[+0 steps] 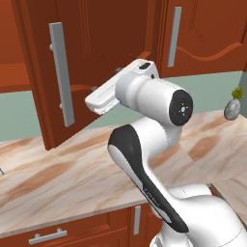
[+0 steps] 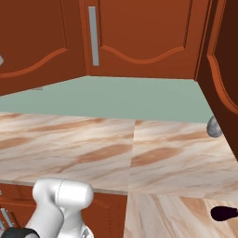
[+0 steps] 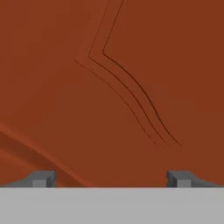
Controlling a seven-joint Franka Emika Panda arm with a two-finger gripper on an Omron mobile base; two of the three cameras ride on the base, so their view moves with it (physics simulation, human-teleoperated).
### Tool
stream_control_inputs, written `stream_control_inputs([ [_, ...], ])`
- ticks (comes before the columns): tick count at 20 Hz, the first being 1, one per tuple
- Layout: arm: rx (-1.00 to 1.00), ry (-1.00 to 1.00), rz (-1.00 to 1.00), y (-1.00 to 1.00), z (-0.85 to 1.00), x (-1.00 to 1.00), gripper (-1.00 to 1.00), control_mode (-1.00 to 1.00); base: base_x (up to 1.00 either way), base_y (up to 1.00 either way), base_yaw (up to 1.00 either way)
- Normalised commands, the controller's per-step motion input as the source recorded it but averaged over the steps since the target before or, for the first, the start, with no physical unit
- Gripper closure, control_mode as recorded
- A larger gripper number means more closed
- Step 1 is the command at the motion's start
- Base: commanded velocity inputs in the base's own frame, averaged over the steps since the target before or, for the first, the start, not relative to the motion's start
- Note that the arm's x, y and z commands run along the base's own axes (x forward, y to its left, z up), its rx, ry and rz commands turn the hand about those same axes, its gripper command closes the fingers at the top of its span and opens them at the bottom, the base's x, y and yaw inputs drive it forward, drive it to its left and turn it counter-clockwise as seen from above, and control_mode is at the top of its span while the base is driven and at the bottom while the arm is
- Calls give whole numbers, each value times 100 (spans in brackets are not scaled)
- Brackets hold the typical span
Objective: Close all open cabinet doors.
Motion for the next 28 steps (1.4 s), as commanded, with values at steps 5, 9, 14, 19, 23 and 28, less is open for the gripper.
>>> stream_control_inputs([
  [5,0,9,0,44,-2,49,-100,-100,0,0,0],
  [9,-2,16,0,42,-7,52,-100,-100,0,0,0],
  [14,-2,13,0,37,-3,54,-100,-100,0,0,0],
  [19,-3,0,0,18,-26,52,-100,-100,0,0,0],
  [23,-7,-22,0,6,-87,46,-100,-100,0,0,0],
  [28,-1,-17,0,0,-38,62,-100,-100,0,0,0],
])
